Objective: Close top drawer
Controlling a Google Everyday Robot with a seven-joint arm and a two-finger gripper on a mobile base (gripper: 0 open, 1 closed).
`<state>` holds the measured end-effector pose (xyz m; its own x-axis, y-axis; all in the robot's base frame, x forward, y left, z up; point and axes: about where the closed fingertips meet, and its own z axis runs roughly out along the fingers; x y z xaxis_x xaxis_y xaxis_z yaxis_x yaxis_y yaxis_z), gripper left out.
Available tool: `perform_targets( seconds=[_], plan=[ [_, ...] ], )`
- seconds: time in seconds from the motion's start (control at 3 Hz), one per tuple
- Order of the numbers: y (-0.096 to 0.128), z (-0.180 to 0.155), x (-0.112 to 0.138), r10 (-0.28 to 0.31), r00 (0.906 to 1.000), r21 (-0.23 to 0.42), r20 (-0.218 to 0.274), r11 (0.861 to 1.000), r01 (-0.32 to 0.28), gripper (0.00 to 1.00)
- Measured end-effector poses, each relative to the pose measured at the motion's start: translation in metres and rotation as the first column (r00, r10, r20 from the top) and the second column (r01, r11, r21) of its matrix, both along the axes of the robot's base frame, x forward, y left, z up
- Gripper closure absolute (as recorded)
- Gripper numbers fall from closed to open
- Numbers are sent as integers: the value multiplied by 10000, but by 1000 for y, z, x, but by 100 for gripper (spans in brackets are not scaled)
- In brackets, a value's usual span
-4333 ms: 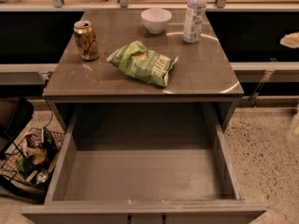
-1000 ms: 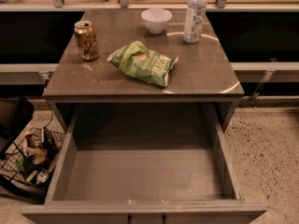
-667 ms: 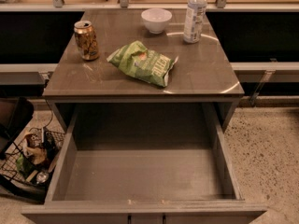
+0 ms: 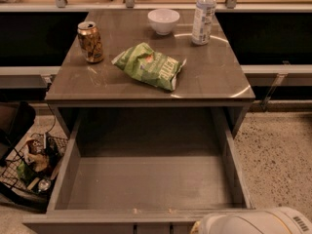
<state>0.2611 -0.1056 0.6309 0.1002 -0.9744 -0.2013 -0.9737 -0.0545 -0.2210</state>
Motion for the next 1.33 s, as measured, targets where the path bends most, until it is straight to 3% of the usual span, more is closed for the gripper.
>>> perform_targets(
  seconds=[0.33,1.33],
  plan=[
    [39,-9,43,699,9967,134,406,9974,-705,100],
    [42,-8,60,834,9947,236,601,9961,-849,100]
  ],
)
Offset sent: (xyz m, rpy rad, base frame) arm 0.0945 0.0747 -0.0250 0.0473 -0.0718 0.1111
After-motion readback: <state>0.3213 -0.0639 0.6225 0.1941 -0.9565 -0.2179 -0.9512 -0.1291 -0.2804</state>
